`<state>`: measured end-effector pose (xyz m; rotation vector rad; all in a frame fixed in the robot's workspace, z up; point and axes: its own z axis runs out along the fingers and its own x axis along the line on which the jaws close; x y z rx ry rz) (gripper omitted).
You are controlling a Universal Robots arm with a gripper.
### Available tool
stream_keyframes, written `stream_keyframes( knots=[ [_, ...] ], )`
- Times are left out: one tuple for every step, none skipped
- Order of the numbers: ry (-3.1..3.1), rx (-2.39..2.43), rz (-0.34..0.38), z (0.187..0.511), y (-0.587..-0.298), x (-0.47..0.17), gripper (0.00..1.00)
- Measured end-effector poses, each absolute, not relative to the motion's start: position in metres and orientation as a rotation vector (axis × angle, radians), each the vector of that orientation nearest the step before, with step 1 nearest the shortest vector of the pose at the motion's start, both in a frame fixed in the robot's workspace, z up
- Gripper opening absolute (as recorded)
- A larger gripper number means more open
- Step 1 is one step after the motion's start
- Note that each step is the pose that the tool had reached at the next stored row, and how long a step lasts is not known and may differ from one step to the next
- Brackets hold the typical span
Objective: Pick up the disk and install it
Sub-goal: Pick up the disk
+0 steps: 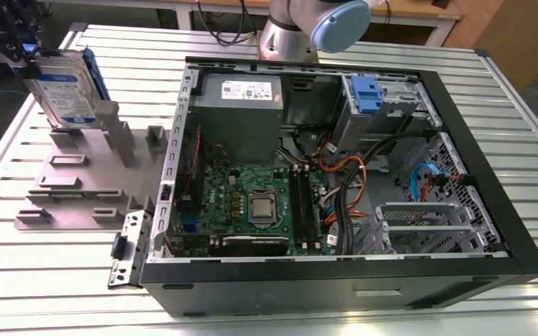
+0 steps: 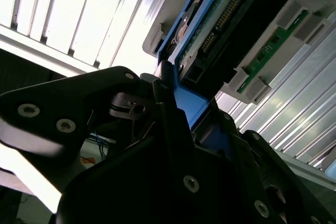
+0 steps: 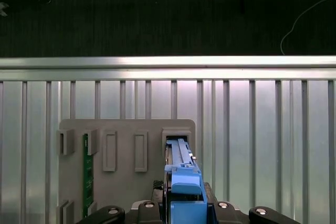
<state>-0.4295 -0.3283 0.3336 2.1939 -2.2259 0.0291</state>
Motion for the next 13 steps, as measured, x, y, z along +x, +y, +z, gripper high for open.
stream_keyframes(
  knots=[
    [-2.226, 2.194, 0.029, 0.3336, -0.3283, -0.4295, 0.36],
    [-2.226, 2.194, 0.029, 0.3338, -0.3283, -0.4295, 0.36],
    [-2.226, 2.194, 0.029, 0.3338, -0.3283, -0.4295, 0.36],
    [-2.226, 2.194, 0.029, 0.3338, -0.3283, -0.4295, 0.36],
    [-2.226, 2.194, 0.029, 0.3338, -0.3283, -0.4295, 0.36],
    [-2.226, 2.194, 0.029, 0.3338, -0.3283, -0.4295, 0.36],
    [-2.226, 2.194, 0.029, 0.3339, -0.3283, -0.4295, 0.36],
    [-2.226, 2.194, 0.029, 0.3344, -0.3283, -0.4296, 0.36],
    [-2.226, 2.194, 0.029, 0.335, -0.3283, -0.4296, 0.36],
    [-2.226, 2.194, 0.029, 0.3355, -0.3283, -0.4295, 0.36],
    [-2.226, 2.194, 0.029, 0.3362, -0.3283, -0.4295, 0.36],
    [-2.226, 2.194, 0.029, 0.3369, -0.3283, -0.4295, 0.36],
    [-2.226, 2.194, 0.029, 0.3378, -0.3283, -0.4295, 0.36]
  ],
)
